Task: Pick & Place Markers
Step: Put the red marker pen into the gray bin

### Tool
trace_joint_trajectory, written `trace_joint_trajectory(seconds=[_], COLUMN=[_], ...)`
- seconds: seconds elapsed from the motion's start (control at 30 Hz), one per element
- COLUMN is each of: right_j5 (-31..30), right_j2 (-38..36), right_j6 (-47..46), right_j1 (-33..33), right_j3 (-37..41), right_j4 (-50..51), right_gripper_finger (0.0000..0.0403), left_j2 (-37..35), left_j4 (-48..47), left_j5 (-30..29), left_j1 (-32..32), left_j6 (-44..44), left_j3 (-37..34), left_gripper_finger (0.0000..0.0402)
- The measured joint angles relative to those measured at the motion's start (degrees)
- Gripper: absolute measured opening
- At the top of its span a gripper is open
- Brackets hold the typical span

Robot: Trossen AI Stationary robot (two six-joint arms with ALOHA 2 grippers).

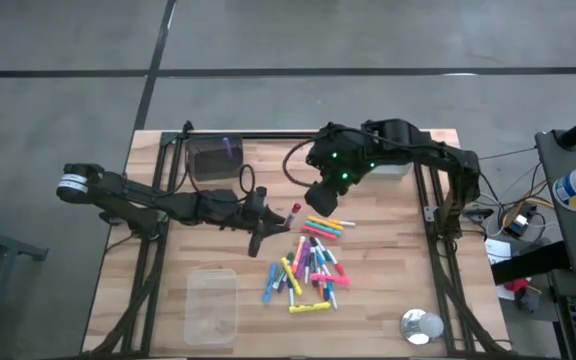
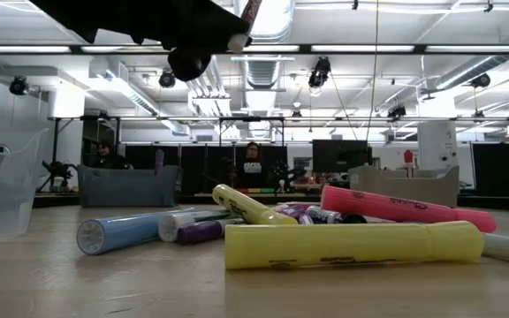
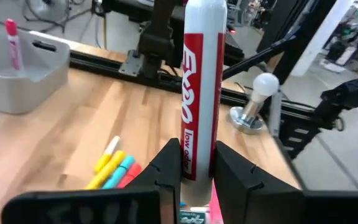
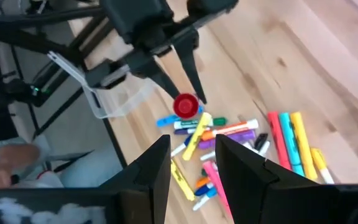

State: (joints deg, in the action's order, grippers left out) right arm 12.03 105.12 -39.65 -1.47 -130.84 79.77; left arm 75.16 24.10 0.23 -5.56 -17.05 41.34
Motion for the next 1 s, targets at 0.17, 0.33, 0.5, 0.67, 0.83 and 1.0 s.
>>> trace_joint_trajectory(seconds=[0.17,0.33,0.5,0.67,0.83,1.0], right_j5=[0.15,0.0,0.0,0.01,0.05,0.44], right_j2=[0.0,0.0,-0.15,-0.02,0.0,0.1], right_j6=[1.11,2.32,1.7,1.71,1.26,1.26], right_j1=[1.19,1.74,1.68,1.72,1.7,1.72], right_j3=[4.05,7.45,9.48,11.08,12.35,13.43], right_j4=[-0.42,-4.71,-8.33,-9.52,-10.34,-12.53], right_gripper_finger=[0.0138,0.0174,0.0196,0.0199,0.0199,0.0196], left_j2=[0.0,0.0,0.0,0.0,0.0,0.0], left_j4=[-1.89,-3.61,-3.72,-3.76,-4.24,-4.66], left_j5=[4.12,6.51,6.78,6.78,6.8,7.1], left_j1=[-0.02,0.0,0.0,0.0,0.0,0.0], left_j6=[-3.69,-5.28,-5.52,-5.52,-5.5,-5.5], left_j3=[-0.09,-0.04,-0.04,-0.06,-0.13,-0.17], left_gripper_finger=[0.0062,0.0062,0.0062,0.0062,0.0062,0.0062])
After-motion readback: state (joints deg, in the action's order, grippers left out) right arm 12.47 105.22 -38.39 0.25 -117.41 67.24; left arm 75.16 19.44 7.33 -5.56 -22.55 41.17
